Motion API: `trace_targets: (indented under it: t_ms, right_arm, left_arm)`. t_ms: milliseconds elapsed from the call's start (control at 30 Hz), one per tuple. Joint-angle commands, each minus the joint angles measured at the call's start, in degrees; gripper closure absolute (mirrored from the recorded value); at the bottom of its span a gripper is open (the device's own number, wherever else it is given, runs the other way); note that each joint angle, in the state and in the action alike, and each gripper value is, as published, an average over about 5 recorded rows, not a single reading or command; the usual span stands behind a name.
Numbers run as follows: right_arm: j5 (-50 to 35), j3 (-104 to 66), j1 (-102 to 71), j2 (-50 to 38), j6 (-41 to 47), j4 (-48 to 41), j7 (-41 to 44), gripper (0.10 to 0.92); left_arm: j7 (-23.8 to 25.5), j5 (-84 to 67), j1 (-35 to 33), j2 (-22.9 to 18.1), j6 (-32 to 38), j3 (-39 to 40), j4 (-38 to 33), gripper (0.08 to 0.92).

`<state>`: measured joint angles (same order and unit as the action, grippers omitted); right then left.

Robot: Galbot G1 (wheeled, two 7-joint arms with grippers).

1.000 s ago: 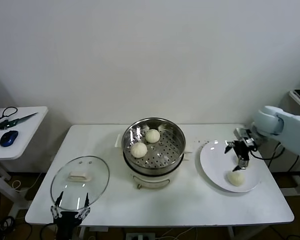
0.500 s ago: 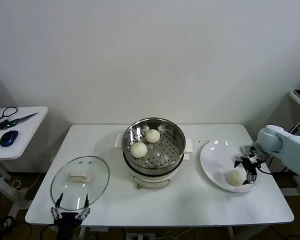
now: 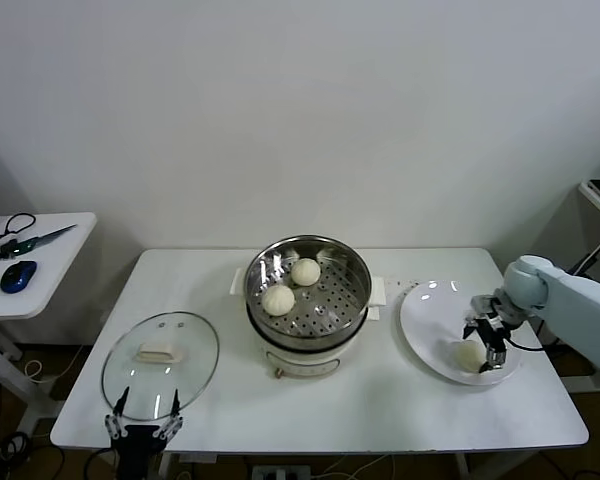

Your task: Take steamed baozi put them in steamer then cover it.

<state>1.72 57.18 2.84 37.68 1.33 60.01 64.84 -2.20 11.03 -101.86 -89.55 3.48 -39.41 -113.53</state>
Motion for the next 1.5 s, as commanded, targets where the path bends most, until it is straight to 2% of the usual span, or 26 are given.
trace_targets:
  t_ms: [33, 233, 433, 700, 900, 1267, 1500]
  right_arm:
    - [0.5, -0.7, -0.5, 1.0, -0.9, -1.4, 1.0, 0.241]
    - [0.3, 0.0, 0.9, 1.0, -1.8, -1.5, 1.8, 0.339]
    - [-0.2, 3.6, 7.3, 1.3, -5.4, -1.2, 1.5, 0.363]
    - [1.6, 20.2, 31.4, 8.5, -22.7, -0.1, 2.5, 0.365]
    - [5.4, 22.9, 41.7, 16.3, -33.0, 3.5, 1.1, 0.36]
    - [8.4, 20.6, 42.5, 29.3, -37.7, 14.1, -0.4, 0.355]
    - [12.0, 18.1, 33.0, 37.3, -37.4, 11.7, -0.4, 0.347]
  left_arm:
    - [0.1, -0.1, 0.1, -0.1, 0.3, 0.2, 0.2, 0.177]
    - [0.2, -0.2, 0.0, -0.1, 0.3, 0.2, 0.1, 0.177]
    - [0.2, -0.2, -0.1, -0.1, 0.4, 0.3, 0.1, 0.177]
    - [0.2, -0.2, -0.3, 0.1, 0.4, 0.4, -0.1, 0.177]
    - [0.2, -0.2, -0.5, -0.1, 0.5, 0.6, -0.2, 0.177]
    - [0.4, -0.3, -0.1, -0.2, 0.3, 0.8, 0.0, 0.177]
    - [0.6, -0.4, 0.6, -0.1, 0.0, 1.0, 0.3, 0.177]
